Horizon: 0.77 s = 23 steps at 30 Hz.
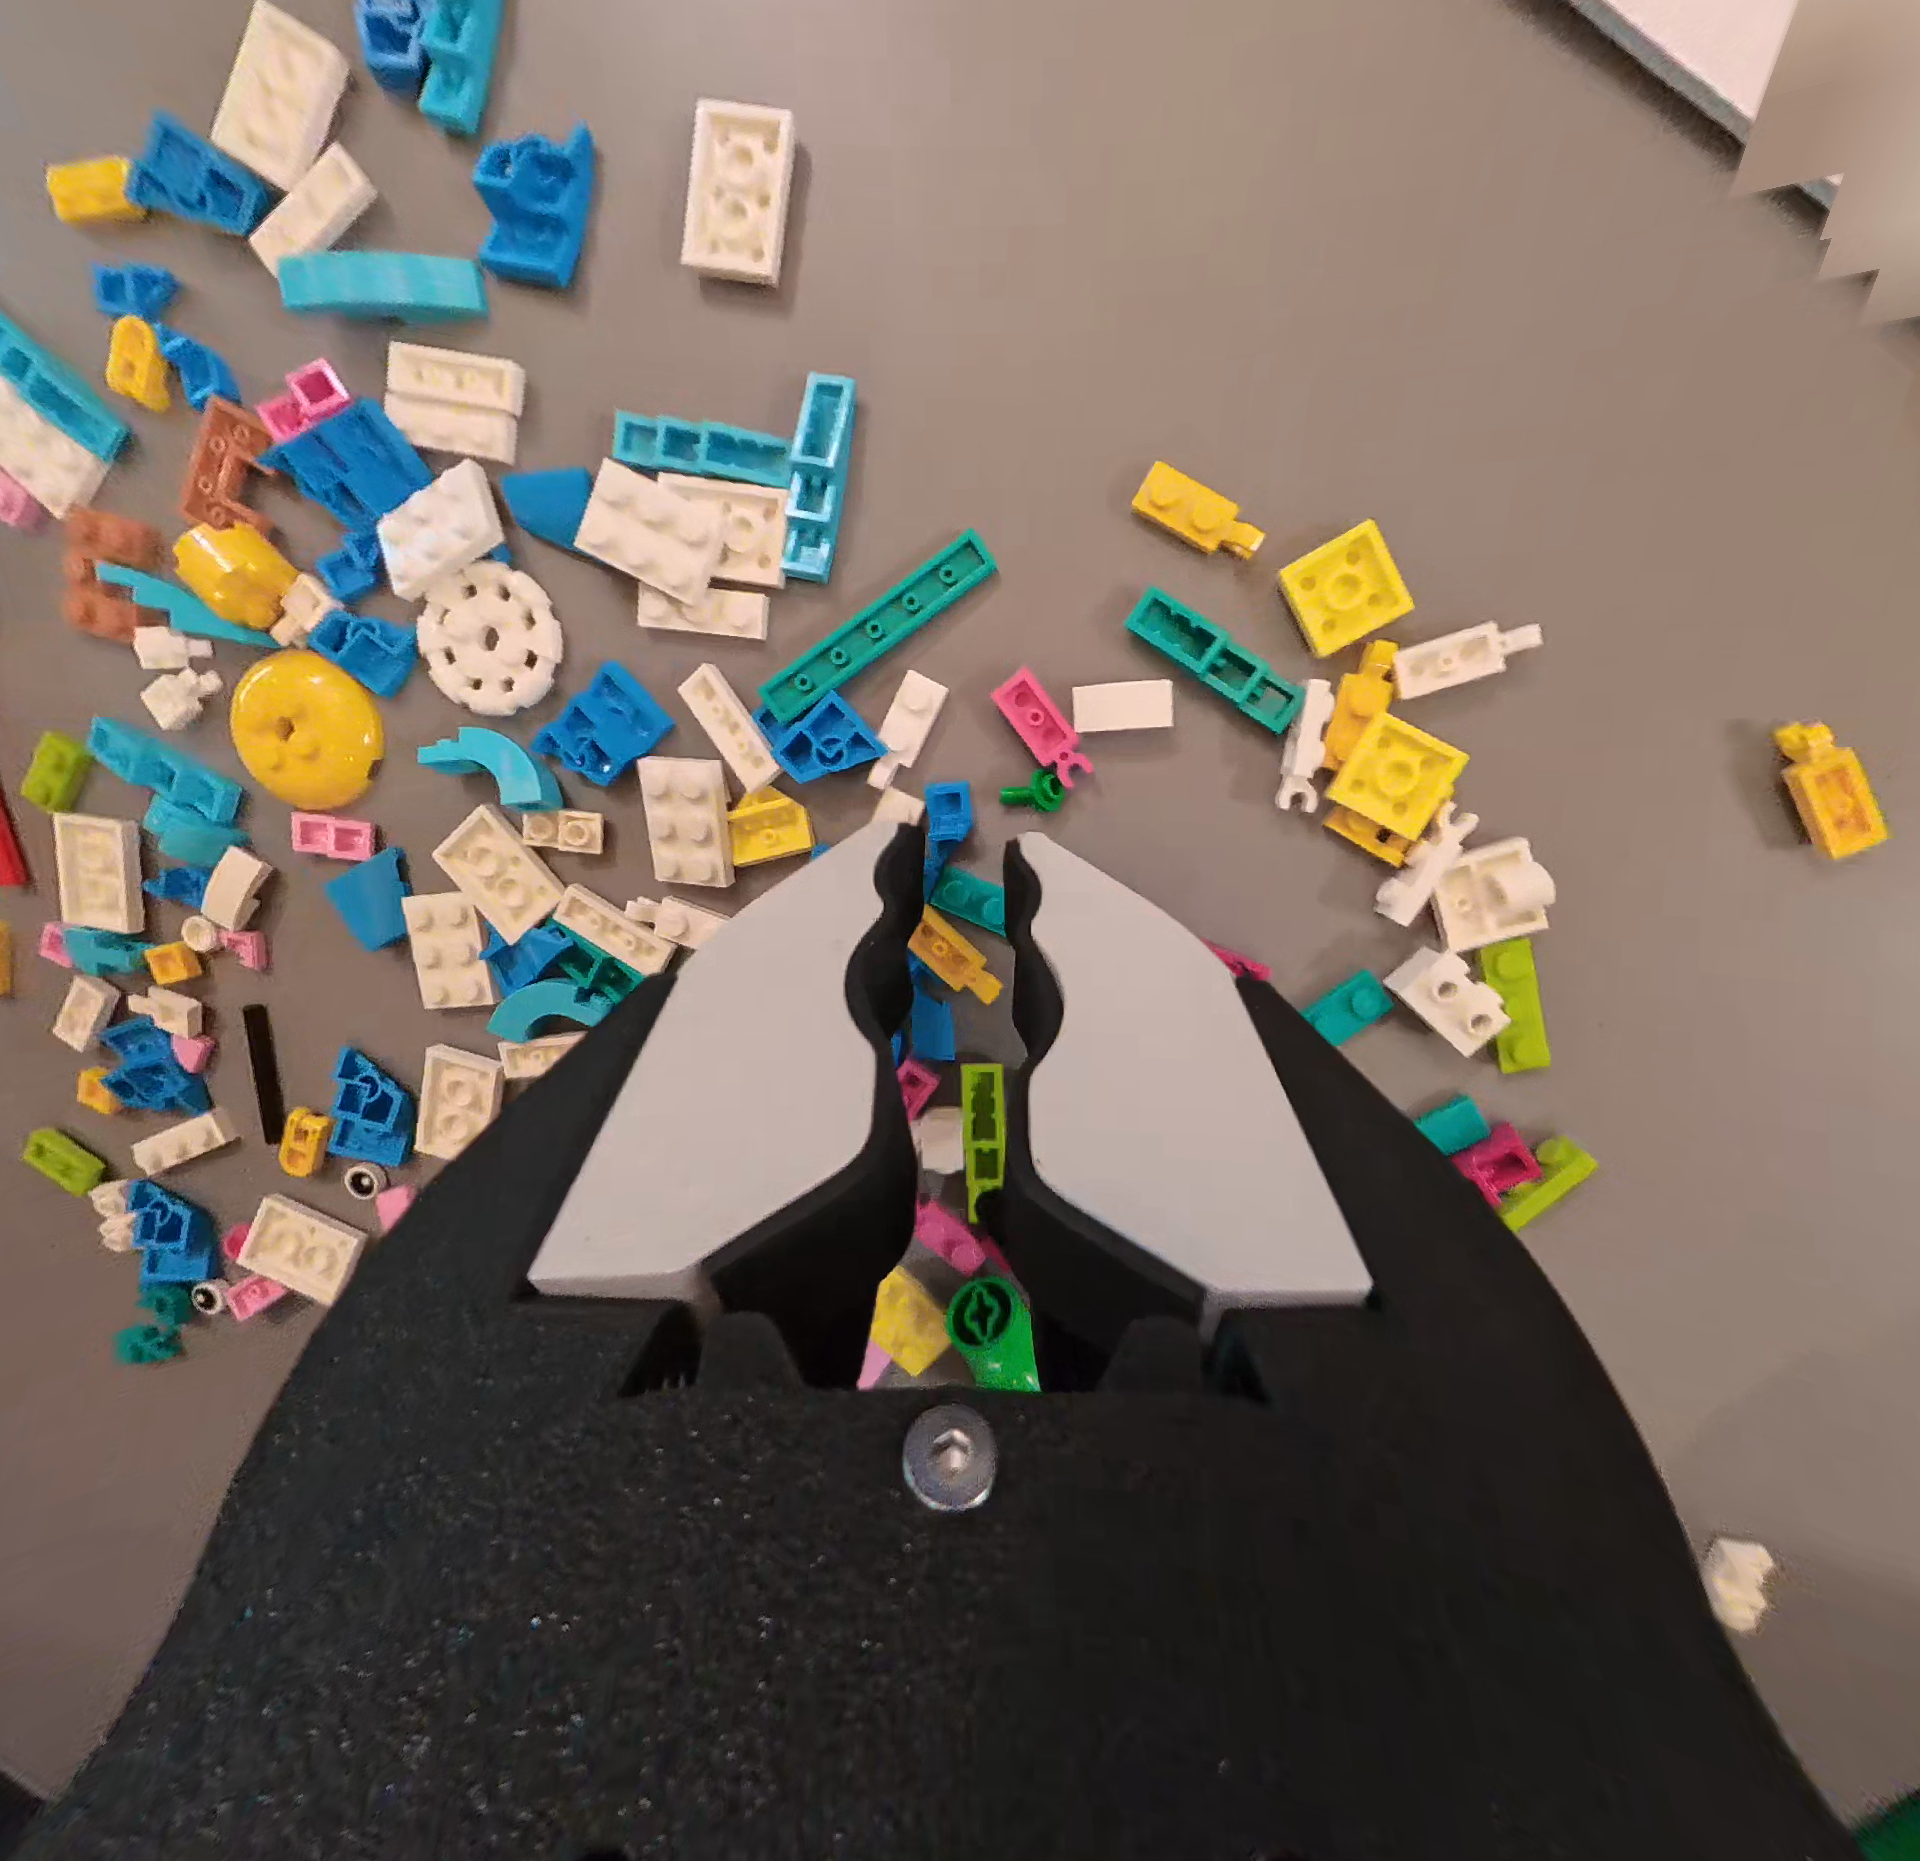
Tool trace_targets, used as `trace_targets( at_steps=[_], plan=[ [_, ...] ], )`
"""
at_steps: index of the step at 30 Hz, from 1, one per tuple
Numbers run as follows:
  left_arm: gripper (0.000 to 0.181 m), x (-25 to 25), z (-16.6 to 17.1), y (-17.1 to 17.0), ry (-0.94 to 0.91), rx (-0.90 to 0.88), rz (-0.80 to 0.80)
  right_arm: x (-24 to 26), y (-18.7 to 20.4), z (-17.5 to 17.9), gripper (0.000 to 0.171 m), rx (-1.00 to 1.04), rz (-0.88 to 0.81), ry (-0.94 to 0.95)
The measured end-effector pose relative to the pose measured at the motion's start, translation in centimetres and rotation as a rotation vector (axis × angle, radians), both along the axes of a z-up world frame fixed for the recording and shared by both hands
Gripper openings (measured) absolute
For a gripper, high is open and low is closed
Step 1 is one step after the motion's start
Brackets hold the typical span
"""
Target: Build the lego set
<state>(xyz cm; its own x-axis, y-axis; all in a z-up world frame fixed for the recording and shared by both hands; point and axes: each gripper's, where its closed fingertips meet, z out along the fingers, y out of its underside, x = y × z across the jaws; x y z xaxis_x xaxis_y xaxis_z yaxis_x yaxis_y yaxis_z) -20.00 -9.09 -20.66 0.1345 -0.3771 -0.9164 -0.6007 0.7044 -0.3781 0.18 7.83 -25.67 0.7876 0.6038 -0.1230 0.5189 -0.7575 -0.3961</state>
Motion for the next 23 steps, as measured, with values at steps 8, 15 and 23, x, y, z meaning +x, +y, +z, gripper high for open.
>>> trace_targets(
  at_steps=[8,15,23],
  plan=[
    [0.004,0.0,-0.1,0.0,0.004,-0.002,-0.001,0.3,0.3,-0.8,0.004,0.033,0.094,-0.064],
    [0.004,0.0,0.0,0.0,0.001,-0.001,0.0,-0.5,-0.1,-0.5,0.0,0.149,0.223,-0.057],
    [0.004,0.0,0.2,0.0,-0.01,0.01,0.003,-7.4,-5.8,5.7,0.0,0.065,0.341,0.683]
  ],
)
